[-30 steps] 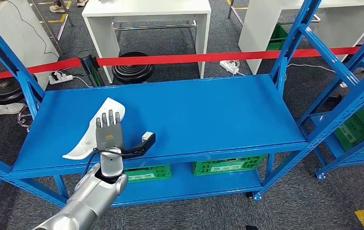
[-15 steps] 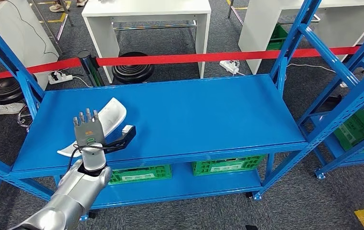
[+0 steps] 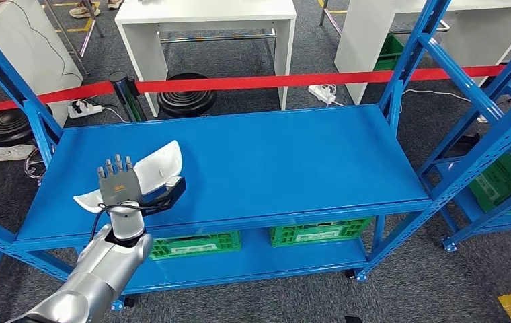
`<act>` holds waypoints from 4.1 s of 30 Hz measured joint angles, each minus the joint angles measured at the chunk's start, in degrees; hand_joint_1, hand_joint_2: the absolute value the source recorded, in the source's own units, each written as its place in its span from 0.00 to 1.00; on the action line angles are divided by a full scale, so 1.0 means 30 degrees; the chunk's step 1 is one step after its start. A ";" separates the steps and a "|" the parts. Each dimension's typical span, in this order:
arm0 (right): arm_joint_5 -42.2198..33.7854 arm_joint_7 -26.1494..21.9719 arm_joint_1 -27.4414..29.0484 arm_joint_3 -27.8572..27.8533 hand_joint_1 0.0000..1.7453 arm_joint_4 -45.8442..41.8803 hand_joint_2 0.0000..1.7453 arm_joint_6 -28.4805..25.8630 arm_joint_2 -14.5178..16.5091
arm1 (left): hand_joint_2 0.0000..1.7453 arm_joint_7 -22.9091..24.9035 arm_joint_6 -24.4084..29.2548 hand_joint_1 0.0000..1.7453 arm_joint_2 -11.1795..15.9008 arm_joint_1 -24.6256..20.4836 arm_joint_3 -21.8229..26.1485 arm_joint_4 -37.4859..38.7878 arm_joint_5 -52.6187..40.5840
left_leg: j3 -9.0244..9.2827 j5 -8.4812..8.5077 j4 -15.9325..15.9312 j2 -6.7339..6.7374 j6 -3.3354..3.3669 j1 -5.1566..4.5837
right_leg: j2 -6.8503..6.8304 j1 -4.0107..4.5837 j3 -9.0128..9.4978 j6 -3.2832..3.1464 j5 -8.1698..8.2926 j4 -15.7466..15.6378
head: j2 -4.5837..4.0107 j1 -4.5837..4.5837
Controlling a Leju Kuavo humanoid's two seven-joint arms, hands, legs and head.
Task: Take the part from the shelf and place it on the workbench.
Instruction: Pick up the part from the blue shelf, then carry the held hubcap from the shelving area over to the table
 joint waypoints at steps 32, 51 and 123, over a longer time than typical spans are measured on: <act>0.0537 -0.1149 -0.0014 -0.0002 0.00 0.0000 0.00 -0.0548 -0.0097 | 1.00 -0.1337 -0.0315 1.00 0.0208 -0.0005 0.1668 0.0286 0.0000 | -0.0005 0.0000 0.0000 0.0000 0.0000 -0.0001 | 0.0001 -0.0001 -0.0005 -0.0001 -0.0001 0.0000 | 0.0000 0.0000; 0.0887 -0.1036 0.0025 -0.0002 0.00 0.0000 0.00 -0.0423 -0.0193 | 1.00 -0.7951 0.6867 1.00 0.1606 0.2178 0.0914 -0.7011 0.0222 | -0.0034 -0.0002 0.0000 -0.0001 0.0000 -0.0002 | 0.0017 -0.0003 -0.0041 -0.0009 -0.0006 0.0004 | 0.0000 0.0000; 0.2592 0.0545 -0.0198 0.0020 0.00 -0.0007 0.00 -0.0207 -0.0390 | 1.00 -2.4684 -0.3708 1.00 0.1483 0.8933 -0.0722 -2.2221 2.4597 | 0.0311 0.0049 -0.0376 0.0354 0.0558 -0.0027 | -0.0383 -0.0086 -0.2233 0.0403 -0.2815 0.5458 | 0.0000 0.0051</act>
